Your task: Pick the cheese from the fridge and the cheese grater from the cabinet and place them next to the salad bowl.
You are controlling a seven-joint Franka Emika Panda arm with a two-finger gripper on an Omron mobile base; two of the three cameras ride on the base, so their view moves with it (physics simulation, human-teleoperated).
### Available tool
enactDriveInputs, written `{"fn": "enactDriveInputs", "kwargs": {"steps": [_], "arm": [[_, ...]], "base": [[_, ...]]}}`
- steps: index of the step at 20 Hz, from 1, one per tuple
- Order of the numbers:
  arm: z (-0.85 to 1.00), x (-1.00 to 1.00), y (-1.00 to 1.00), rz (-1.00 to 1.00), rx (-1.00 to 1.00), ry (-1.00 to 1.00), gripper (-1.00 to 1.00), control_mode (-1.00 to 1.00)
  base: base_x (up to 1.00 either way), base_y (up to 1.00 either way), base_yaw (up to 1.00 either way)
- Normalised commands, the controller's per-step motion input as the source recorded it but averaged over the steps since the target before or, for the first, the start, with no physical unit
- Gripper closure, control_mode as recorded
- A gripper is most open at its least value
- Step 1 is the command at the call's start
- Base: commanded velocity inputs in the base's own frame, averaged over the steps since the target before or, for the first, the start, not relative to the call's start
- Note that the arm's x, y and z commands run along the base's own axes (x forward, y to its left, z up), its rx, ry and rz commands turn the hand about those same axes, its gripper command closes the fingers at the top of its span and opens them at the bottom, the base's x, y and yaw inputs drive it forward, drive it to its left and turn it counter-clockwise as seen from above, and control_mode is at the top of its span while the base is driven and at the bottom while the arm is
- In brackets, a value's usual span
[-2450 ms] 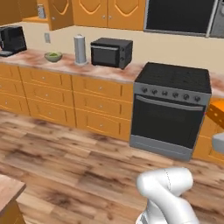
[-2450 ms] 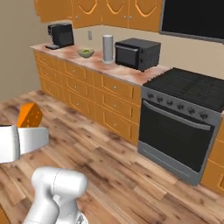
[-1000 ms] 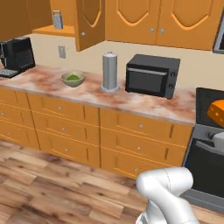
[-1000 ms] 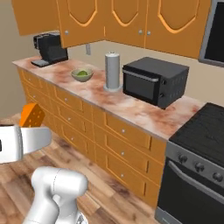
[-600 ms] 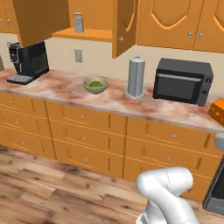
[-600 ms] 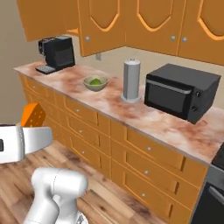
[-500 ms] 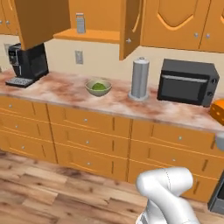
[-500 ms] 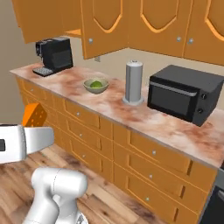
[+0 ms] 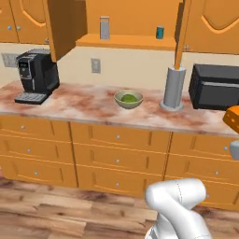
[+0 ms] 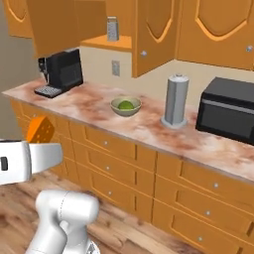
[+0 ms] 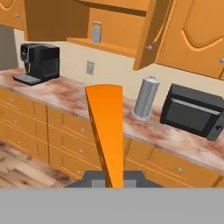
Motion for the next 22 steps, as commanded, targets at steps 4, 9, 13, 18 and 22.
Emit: {"fn": "enactDriveInputs", "kwargs": {"steps": [4,9,13,18,22], "arm": [[0.00,0.00,0.00,0.00,0.00,0.00,1.00,1.00],[0.00,0.00,0.00,0.00,0.00,0.00,1.00,1.00],[0.00,0.00,0.00,0.00,0.00,0.00,1.00,1.00],[0.00,0.00,0.00,0.00,0.00,0.00,1.00,1.00],[0.00,0.00,0.00,0.00,0.00,0.00,1.00,1.00]], "base": [[0.28,1.00,-0.49],[0.45,0.95,-0.63],[0.71,0.95,-0.53],[1.00,0.58,-0.25],[1.00,-0.51,0.00]]}}
